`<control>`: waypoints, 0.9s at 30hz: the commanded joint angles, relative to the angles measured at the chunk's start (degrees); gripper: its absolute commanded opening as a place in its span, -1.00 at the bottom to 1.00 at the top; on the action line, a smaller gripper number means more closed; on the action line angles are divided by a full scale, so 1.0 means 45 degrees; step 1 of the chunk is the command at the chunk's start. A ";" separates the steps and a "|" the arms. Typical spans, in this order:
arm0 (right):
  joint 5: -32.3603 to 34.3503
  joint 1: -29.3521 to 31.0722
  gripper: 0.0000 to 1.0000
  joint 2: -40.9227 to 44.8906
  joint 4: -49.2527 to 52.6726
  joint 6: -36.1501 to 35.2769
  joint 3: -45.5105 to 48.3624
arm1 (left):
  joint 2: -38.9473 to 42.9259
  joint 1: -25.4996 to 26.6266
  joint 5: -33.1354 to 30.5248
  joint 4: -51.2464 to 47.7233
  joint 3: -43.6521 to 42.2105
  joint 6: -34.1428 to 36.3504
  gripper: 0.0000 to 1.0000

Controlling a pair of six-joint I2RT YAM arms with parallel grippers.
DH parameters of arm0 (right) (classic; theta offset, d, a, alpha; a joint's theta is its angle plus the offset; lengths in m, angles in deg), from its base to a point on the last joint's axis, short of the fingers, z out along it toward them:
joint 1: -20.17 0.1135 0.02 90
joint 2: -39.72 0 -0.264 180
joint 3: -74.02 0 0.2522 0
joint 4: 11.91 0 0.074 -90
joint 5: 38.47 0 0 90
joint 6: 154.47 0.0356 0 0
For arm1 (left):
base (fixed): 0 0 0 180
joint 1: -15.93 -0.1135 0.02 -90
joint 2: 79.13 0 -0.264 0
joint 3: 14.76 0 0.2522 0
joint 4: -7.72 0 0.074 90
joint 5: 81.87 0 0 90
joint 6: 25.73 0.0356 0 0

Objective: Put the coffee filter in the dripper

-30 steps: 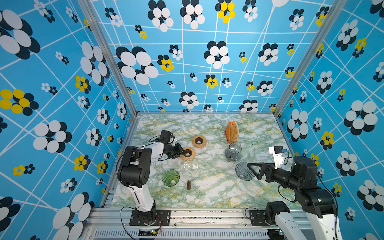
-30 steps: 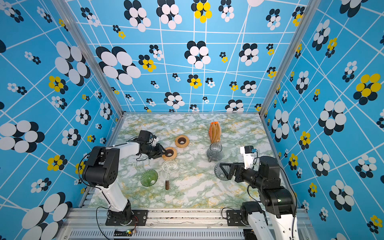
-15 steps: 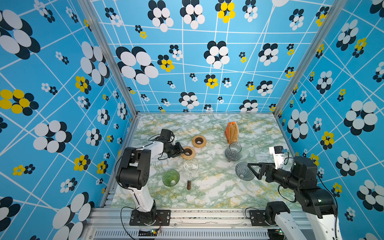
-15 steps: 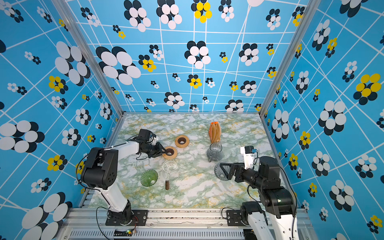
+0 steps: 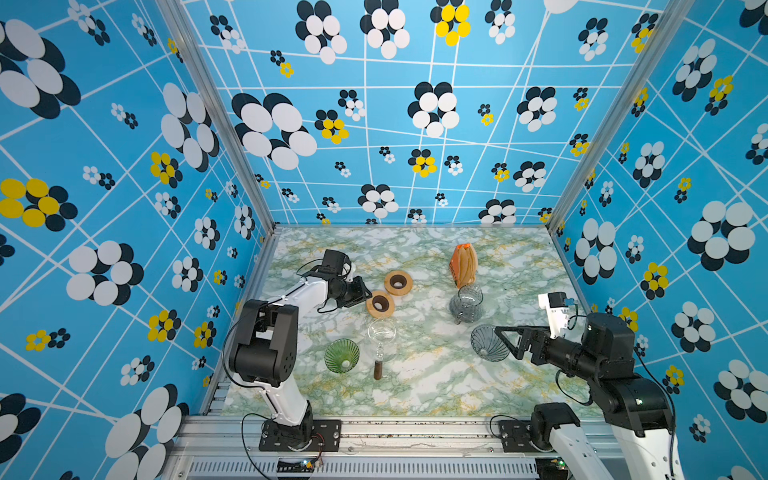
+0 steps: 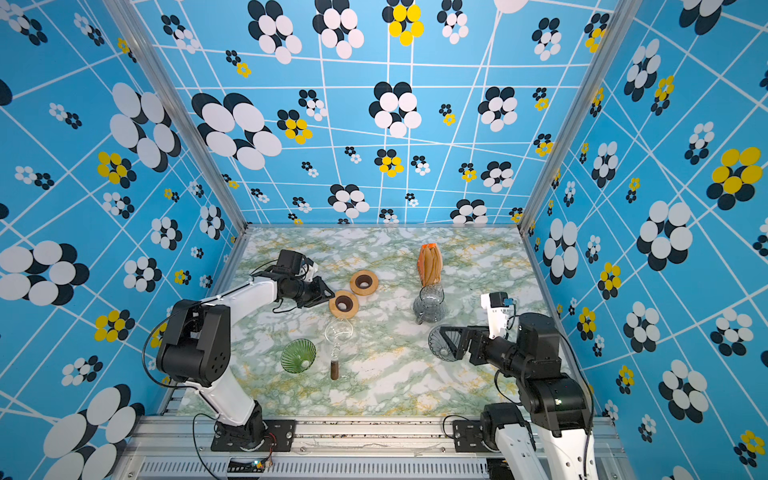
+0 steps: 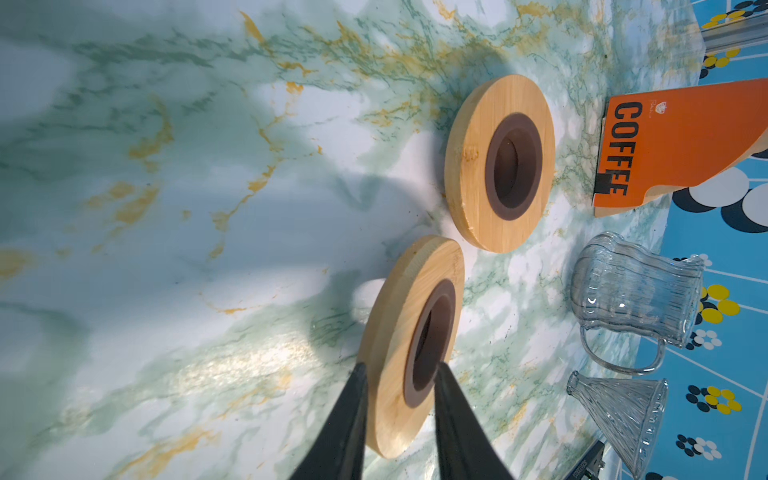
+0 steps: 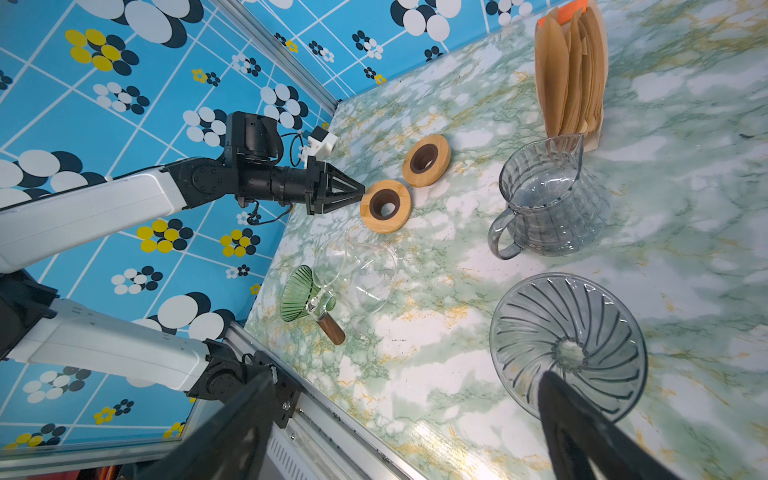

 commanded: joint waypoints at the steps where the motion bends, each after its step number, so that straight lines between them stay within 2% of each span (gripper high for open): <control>1: 0.0180 0.0077 0.99 0.0165 0.0230 0.0191 0.0080 | -0.0191 0.0143 -0.0275 -0.0366 0.0351 0.0098 -0.40; 9: 0.0169 0.0076 0.99 0.0068 0.0217 0.0134 0.0039 | -0.0351 0.0108 -0.0708 -0.0372 0.0137 0.0086 -0.34; 14: -0.0023 0.0077 0.98 -0.0084 0.0228 0.0116 -0.0021 | -0.0329 -0.0037 -0.0376 0.0237 -0.0314 -0.0290 -0.27; 19: -0.1125 0.0079 0.99 -0.0441 -0.0024 0.0530 -0.0240 | -0.0352 -0.0117 -0.0121 0.0819 -0.0799 -0.0568 -0.22; 25: -0.0090 0.0096 0.99 -0.0913 0.0268 0.0493 -0.1070 | -0.0320 -0.0594 0.0786 0.2464 -0.1707 -0.1462 -0.16; 27: 0.0005 0.0144 0.98 -0.1140 0.0046 0.0755 -0.1217 | -0.0305 -0.0581 0.0797 0.2596 -0.1817 -0.1568 -0.02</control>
